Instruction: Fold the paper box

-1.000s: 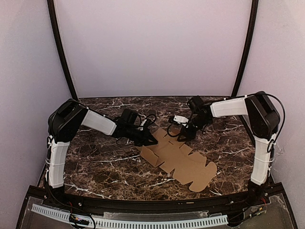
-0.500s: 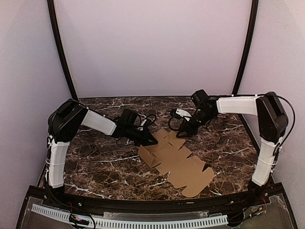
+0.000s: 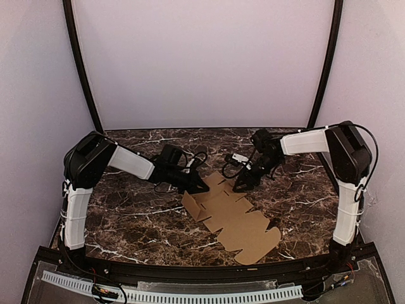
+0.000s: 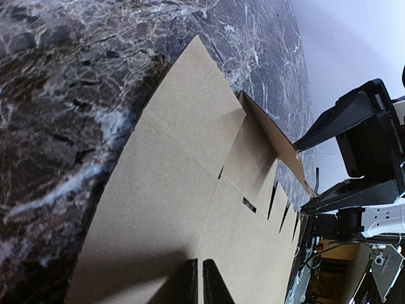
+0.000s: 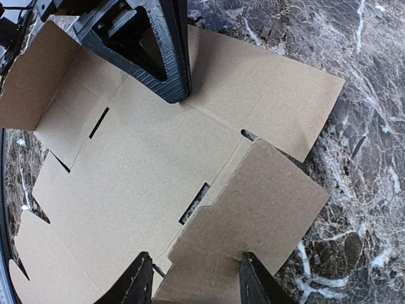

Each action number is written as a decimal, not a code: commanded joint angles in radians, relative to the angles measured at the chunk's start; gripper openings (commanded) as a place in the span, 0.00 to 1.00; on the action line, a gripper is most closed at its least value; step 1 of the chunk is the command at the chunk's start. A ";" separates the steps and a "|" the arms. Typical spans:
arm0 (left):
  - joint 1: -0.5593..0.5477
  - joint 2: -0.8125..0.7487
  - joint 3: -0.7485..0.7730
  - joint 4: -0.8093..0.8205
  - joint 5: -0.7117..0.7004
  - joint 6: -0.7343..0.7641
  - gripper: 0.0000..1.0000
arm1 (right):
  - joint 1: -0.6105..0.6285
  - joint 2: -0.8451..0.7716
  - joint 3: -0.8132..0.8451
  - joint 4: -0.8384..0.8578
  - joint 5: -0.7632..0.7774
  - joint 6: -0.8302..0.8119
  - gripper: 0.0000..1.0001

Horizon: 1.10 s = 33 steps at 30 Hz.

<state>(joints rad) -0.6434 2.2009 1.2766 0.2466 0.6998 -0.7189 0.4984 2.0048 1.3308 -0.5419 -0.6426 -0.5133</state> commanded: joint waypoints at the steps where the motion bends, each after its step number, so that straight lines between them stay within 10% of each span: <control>1: -0.002 0.026 -0.002 -0.058 -0.024 0.007 0.05 | 0.014 0.062 0.014 -0.037 -0.070 0.004 0.48; 33: -0.005 0.008 0.092 -0.225 -0.136 -0.009 0.03 | 0.015 0.077 -0.023 0.090 0.103 0.159 0.43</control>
<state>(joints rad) -0.6441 2.2009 1.3437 0.1154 0.6395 -0.7277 0.5014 2.0644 1.3369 -0.4931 -0.6666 -0.3790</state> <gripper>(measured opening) 0.035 0.431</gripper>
